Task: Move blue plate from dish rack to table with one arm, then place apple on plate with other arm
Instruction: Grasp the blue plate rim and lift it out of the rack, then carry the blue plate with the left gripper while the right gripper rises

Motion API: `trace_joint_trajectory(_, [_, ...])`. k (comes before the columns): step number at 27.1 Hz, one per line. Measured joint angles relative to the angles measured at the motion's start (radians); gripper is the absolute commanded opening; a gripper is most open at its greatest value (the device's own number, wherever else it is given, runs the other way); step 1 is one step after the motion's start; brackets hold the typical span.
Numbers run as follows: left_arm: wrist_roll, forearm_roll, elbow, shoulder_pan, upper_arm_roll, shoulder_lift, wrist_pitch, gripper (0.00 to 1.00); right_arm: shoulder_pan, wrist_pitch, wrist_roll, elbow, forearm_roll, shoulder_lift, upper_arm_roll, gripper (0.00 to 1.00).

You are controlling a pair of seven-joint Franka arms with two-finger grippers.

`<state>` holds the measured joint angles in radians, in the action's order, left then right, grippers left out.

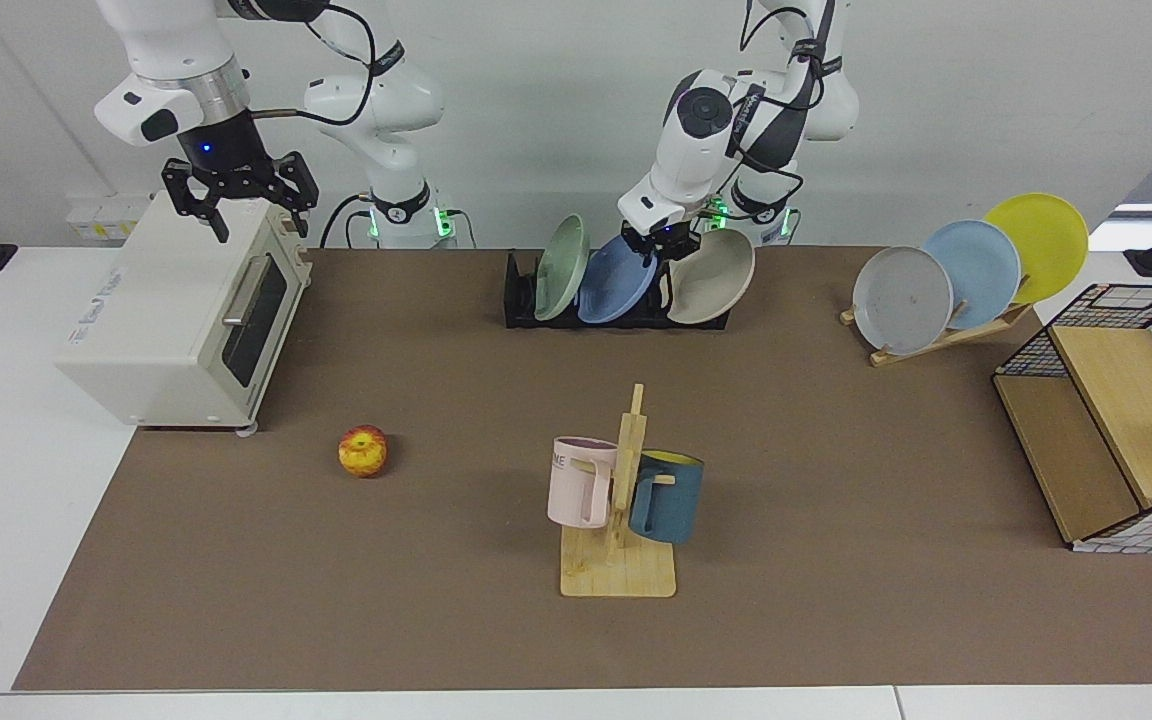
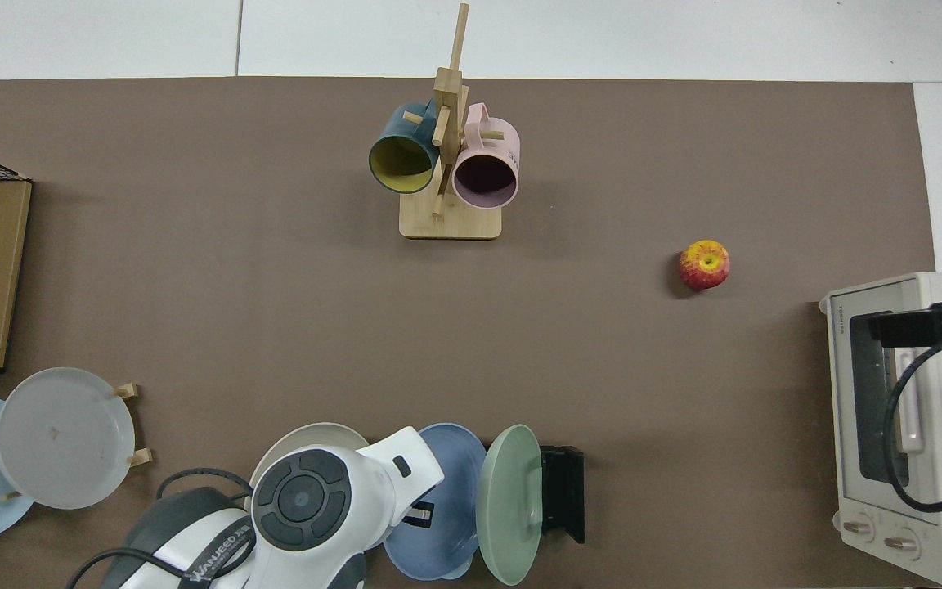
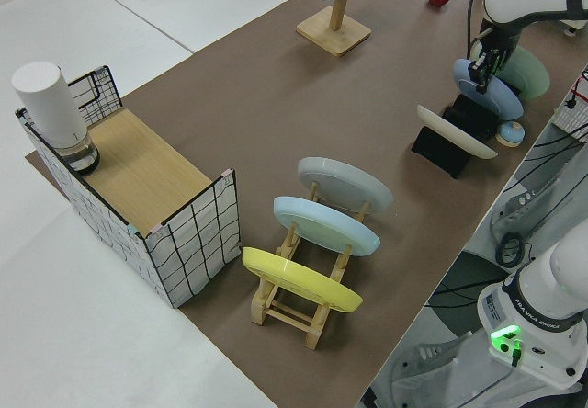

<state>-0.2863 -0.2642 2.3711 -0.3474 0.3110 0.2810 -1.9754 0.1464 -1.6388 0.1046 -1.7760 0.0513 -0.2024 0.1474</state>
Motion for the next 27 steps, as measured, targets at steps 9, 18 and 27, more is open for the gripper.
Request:
trace_joint_trajectory(9, [0.0,0.108,-0.147,0.081,-0.007,0.01,0.18,0.0,0.0,0.0,0.0,0.0,0.0,0.0,0.0,1.0])
trace_joint_trajectory(18, [0.006,0.117,-0.251,0.227,-0.013,-0.024,0.133,0.0,0.009,0.002,0.005,-0.001,0.0,0.0,-0.008,1.0])
trace_joint_trajectory(27, [0.016,-0.055,-0.264,0.321,-0.015,-0.111,-0.052,0.0,0.014,-0.003,0.024,-0.004,0.0,-0.001,-0.012,1.0])
